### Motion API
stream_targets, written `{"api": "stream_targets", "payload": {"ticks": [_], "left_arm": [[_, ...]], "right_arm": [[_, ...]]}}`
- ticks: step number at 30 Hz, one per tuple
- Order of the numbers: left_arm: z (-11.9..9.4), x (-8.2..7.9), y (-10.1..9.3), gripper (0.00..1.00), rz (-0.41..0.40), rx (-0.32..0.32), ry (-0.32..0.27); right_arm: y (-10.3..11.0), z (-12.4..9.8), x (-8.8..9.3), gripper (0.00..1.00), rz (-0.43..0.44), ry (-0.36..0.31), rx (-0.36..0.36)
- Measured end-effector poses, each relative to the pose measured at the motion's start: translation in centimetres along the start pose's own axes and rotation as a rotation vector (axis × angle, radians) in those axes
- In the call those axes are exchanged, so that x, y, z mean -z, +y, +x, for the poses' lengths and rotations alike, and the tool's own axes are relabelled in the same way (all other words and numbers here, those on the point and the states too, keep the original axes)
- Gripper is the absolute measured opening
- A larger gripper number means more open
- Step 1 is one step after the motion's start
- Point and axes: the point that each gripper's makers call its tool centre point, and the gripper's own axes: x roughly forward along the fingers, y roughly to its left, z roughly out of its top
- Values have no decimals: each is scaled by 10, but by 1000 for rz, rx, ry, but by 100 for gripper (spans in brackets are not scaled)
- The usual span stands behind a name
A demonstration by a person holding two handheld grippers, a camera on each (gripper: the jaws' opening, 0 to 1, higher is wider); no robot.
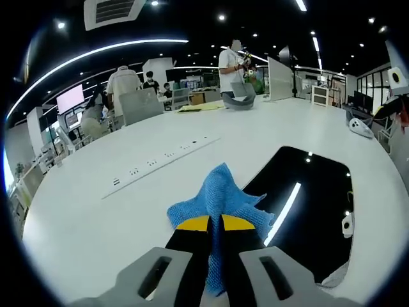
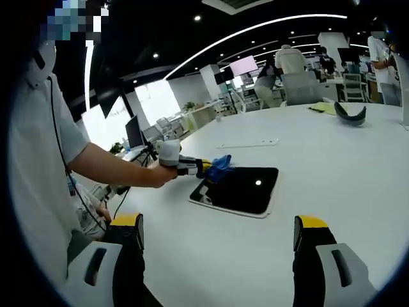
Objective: Wipe the mirror surface with the cleaning cloth until all visible marks leave the cleaned area.
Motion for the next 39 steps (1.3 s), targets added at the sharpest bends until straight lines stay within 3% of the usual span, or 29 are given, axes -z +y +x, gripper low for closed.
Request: {"api": "stream_targets", "payload": {"ticks": [39], "left_arm": [[4, -4, -5, 2, 10, -8, -2]], "right_arm": [[0, 3, 1, 97, 13, -4, -11]]}}
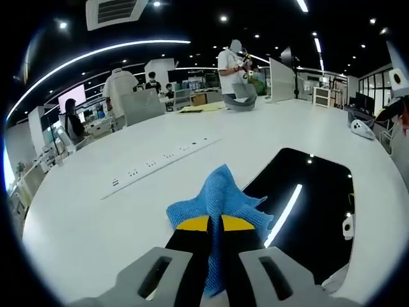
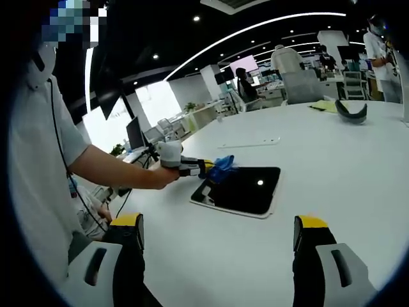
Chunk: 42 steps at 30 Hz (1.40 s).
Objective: Wipe the mirror surface with the cleaning cloth until all visible marks leave the cleaned area.
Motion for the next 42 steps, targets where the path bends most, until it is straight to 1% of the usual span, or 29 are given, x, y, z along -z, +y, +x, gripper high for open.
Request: {"api": "stream_targets", "payload": {"ticks": [1, 2, 4, 10, 27, 42], "left_arm": [[1, -1, -1, 2, 8, 2, 2], [2, -2, -3, 2, 35, 10, 6], [5, -4, -9, 2, 46, 25, 7], [9, -5, -10, 2, 22, 23, -1], [10, -8, -13, 2, 25, 28, -6], [16, -11, -16, 2, 23, 38, -14]], "right_arm": [[0, 0, 0, 97, 1, 0, 0], [0, 0, 0, 97, -1, 2, 2], [0, 1, 0, 97, 1, 2, 1], [0, 0, 0, 97, 0, 2, 3], [0, -1, -1, 97, 3, -2, 3], [-2, 0, 1, 97, 9, 3, 5]]}}
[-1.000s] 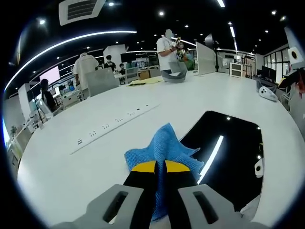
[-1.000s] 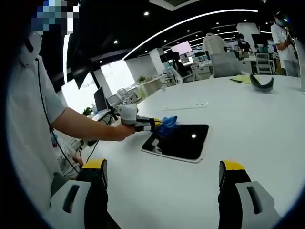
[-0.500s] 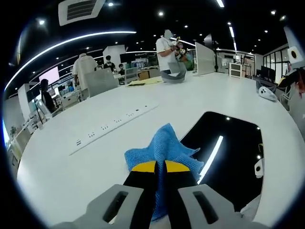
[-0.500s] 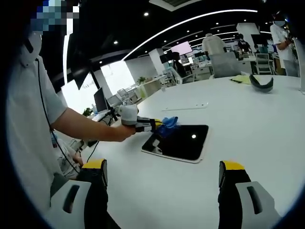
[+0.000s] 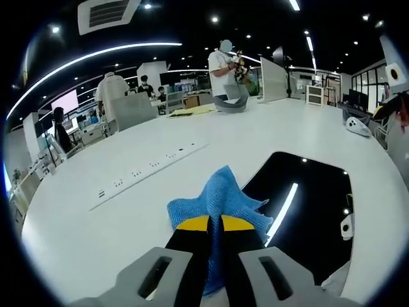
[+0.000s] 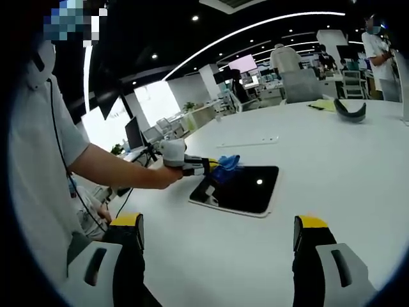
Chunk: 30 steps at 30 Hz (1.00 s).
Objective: Wipe the mirror surface with the cleaning cloth until all visible marks leave the cleaned area.
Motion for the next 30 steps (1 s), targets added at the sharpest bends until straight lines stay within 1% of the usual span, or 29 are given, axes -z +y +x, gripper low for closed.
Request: {"api": "stream_targets", "payload": {"ticks": [30], "left_arm": [[12, -8, -14, 2, 12, 25, -5]], "right_arm": [[-3, 0, 0, 98, 6, -6, 1]]}}
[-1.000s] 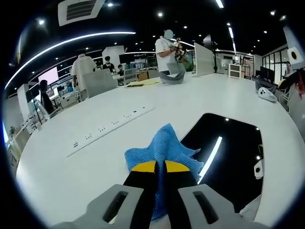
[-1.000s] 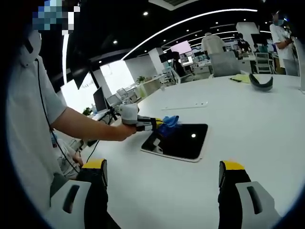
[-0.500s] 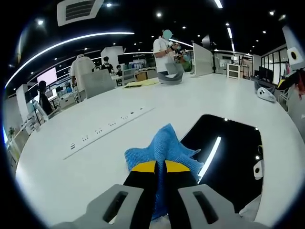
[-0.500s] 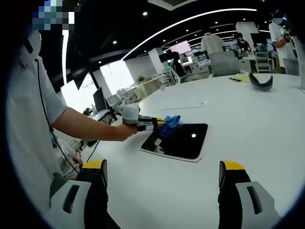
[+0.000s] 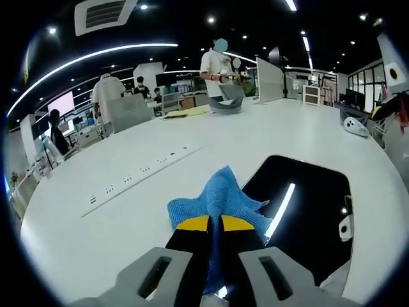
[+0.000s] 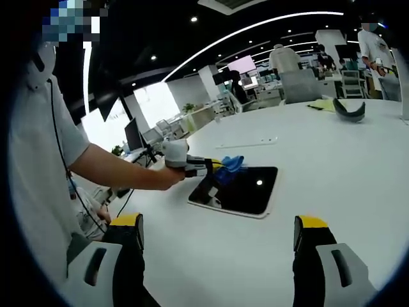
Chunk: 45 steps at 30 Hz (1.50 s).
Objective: Wipe the mirror surface with the cleaning cloth until all visible marks leave the cleaned area.
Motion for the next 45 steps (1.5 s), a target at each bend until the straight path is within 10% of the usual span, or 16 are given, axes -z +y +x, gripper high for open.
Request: {"api": "stream_targets", "payload": {"ticks": [45], "left_arm": [[36, -21, -35, 2, 19, 63, -7]], "right_arm": [[-10, -5, 2, 98, 25, -20, 21]]}}
